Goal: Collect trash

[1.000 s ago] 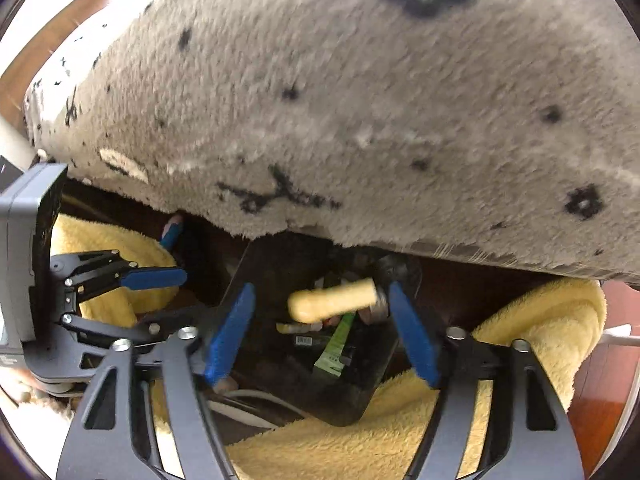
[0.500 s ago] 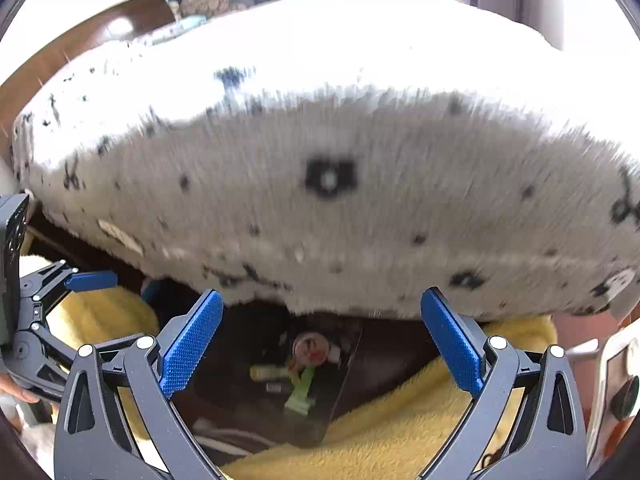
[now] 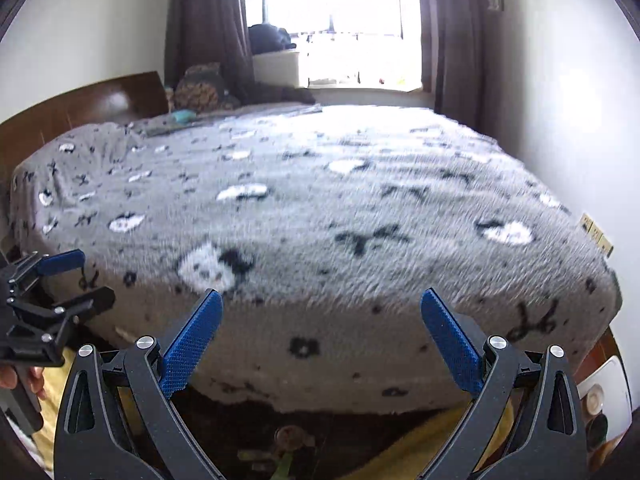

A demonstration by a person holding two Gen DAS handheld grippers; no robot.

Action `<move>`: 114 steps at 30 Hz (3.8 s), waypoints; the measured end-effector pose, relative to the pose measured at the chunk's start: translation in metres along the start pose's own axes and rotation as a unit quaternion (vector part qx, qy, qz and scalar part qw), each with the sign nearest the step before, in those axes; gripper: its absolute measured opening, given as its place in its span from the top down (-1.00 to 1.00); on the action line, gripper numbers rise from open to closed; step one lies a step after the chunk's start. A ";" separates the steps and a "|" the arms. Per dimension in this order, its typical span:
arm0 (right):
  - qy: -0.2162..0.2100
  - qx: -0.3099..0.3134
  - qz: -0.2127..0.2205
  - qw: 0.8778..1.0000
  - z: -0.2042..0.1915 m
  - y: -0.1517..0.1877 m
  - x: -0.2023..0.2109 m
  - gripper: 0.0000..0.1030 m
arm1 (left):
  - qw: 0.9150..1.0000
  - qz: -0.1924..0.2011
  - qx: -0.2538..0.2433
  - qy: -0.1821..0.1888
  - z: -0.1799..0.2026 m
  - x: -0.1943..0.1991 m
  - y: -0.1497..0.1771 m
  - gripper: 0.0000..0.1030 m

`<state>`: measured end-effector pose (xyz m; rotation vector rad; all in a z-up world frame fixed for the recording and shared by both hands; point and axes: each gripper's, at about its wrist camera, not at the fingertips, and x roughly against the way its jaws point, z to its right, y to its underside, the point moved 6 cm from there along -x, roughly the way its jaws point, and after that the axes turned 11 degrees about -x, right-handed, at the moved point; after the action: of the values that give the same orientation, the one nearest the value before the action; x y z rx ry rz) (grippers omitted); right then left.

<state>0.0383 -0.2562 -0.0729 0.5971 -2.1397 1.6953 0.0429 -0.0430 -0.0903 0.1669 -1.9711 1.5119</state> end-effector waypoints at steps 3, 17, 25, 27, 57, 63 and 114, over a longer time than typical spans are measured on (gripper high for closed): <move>-0.006 0.001 0.047 0.999 0.000 -0.027 0.015 -0.93 | 0.999 0.034 0.005 -0.013 -0.008 0.009 -0.023 -0.84; 0.010 -0.002 0.157 0.988 -0.008 -0.100 0.057 -0.93 | 0.990 0.123 -0.001 -0.067 -0.037 0.055 -0.096 -0.84; 0.000 -0.005 0.175 0.985 -0.014 -0.110 0.067 -0.93 | 0.988 0.136 -0.007 -0.069 -0.034 0.060 -0.103 -0.84; -0.002 -0.003 0.175 0.985 -0.016 -0.109 0.068 -0.93 | 0.988 0.136 -0.011 -0.068 -0.032 0.060 -0.103 -0.84; -0.009 -0.001 0.167 0.986 -0.023 -0.107 0.065 -0.93 | 0.988 0.132 -0.011 -0.074 -0.035 0.062 -0.101 -0.84; -0.010 0.001 0.167 0.986 -0.023 -0.107 0.064 -0.93 | 0.988 0.132 -0.011 -0.074 -0.035 0.062 -0.101 -0.84; -0.013 0.006 0.155 0.988 -0.027 -0.104 0.055 -0.93 | 0.986 0.138 0.005 -0.091 -0.045 0.071 -0.103 -0.84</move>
<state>0.0463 -0.2569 0.0479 0.3004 -2.3402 1.8665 0.0531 -0.0171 0.0399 0.0373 -2.2037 1.7321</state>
